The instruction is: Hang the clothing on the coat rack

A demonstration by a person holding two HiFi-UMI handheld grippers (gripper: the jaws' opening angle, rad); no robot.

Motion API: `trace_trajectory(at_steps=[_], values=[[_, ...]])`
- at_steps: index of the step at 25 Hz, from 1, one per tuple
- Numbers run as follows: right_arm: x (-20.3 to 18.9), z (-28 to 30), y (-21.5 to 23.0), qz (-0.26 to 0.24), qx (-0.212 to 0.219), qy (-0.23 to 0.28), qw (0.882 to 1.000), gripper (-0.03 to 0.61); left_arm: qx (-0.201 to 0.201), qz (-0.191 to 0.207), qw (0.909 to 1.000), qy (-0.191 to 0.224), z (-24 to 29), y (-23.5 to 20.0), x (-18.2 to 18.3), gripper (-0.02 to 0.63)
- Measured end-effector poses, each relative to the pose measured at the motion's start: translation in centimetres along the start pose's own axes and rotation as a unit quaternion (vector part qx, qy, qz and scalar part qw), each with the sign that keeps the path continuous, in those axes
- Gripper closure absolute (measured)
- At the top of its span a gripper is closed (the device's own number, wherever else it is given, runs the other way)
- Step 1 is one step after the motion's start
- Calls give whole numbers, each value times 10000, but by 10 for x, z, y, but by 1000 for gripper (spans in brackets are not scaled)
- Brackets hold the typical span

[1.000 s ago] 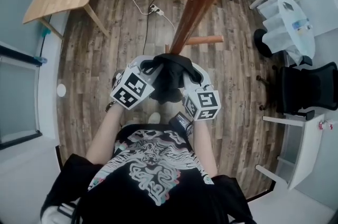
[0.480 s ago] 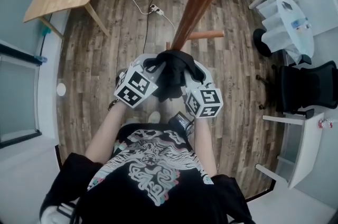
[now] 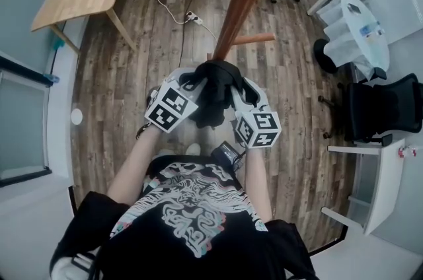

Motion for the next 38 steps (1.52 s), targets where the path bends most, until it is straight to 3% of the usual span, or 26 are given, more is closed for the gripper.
trace_trajectory(at_steps=[6, 12, 28, 38], values=[[-3, -12, -6, -26, -46, 35, 10000, 449, 126, -87, 9999, 64, -9, 4, -2, 531], [-3, -20, -12, -65, -151, 54, 9999, 449, 361, -262, 9989, 114, -20, 0, -5, 405], [-4, -48, -25, -111, -529, 324, 9980, 405, 636, -441, 9963, 365, -55, 5, -20, 397], [8, -85, -41, -62, -670, 926, 9934, 407, 552, -466, 9951, 674, -72, 20, -17, 399]])
Point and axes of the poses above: the fingertips, and each gripper's own axes: z forward along the fingers, y to its right, x out of its top, the point moved 8 cm from there along -z, backward along the fingers, and after that the axes turned 1 degree about -z, right-handed, at the moved point
